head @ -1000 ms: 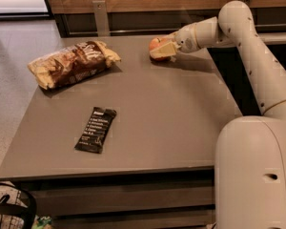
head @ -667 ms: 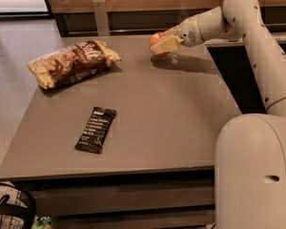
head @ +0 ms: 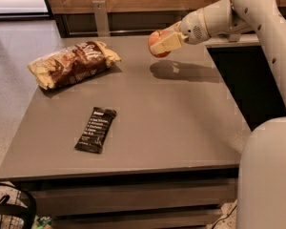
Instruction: Move apple near rxbar chocolate
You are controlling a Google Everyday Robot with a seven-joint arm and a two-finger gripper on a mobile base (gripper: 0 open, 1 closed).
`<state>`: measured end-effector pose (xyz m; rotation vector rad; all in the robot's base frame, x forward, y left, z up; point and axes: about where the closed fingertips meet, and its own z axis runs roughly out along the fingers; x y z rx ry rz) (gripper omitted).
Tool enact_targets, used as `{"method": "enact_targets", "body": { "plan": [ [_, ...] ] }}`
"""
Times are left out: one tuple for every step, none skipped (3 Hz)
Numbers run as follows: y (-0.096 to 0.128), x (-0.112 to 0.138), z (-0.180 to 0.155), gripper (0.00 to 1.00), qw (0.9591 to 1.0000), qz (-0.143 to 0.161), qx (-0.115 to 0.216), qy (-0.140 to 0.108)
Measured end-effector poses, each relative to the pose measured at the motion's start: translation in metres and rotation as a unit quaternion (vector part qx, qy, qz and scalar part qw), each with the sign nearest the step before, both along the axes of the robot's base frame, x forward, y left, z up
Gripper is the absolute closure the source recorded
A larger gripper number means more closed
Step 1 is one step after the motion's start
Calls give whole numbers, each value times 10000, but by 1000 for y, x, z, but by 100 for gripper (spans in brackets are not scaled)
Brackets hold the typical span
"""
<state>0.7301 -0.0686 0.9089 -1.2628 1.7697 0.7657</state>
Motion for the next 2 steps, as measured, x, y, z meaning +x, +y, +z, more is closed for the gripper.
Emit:
{"method": "enact_targets", "body": {
  "plan": [
    [7,-38,6,100,9999,126,108,-23],
    [15,-82,-5,100,9993,339,119,-35]
  ]
}}
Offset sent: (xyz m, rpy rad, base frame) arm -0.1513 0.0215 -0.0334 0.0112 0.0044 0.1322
